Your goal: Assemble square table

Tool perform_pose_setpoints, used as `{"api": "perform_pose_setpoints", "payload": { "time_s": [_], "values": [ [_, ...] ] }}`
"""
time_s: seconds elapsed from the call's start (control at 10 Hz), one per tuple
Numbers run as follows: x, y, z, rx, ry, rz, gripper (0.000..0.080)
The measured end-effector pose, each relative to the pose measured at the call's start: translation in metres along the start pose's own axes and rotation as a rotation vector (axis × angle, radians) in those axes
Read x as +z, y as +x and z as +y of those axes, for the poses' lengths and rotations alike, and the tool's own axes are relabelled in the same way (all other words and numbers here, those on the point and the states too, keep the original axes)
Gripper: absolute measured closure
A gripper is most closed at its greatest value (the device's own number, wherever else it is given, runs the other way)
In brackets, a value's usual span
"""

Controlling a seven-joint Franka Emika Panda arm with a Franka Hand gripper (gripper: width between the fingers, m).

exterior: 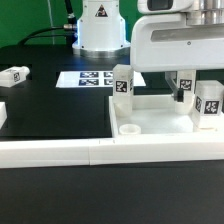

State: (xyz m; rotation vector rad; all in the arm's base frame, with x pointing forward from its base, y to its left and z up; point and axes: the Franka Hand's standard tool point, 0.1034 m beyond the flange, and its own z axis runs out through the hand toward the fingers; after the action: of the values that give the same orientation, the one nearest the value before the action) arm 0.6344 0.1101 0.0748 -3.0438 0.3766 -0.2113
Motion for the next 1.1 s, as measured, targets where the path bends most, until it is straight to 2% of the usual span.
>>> {"api": "perform_pose_setpoints", "payload": {
  "time_s": [0.1, 0.2, 0.5, 0.8, 0.9, 1.1],
  "values": [
    [0.0001, -0.0003, -0.0007, 0.096, 0.001, 0.000, 0.0436],
    [0.0003, -0.0005, -0.0007, 0.157, 0.001, -0.001, 0.0511],
    [0.0012, -0.0009, 0.0004, 0.376, -0.001, -0.004, 0.0511],
    [0.0024, -0.0029, 0.0053, 0.855, -0.004, -0.029, 0.0511],
    [0.0026, -0.0051, 0.0057, 1.069, 0.011, -0.044, 0.0509],
    [0.0031, -0.0082, 0.0037, 1.307, 0.035, -0.049, 0.0509]
  ]
}}
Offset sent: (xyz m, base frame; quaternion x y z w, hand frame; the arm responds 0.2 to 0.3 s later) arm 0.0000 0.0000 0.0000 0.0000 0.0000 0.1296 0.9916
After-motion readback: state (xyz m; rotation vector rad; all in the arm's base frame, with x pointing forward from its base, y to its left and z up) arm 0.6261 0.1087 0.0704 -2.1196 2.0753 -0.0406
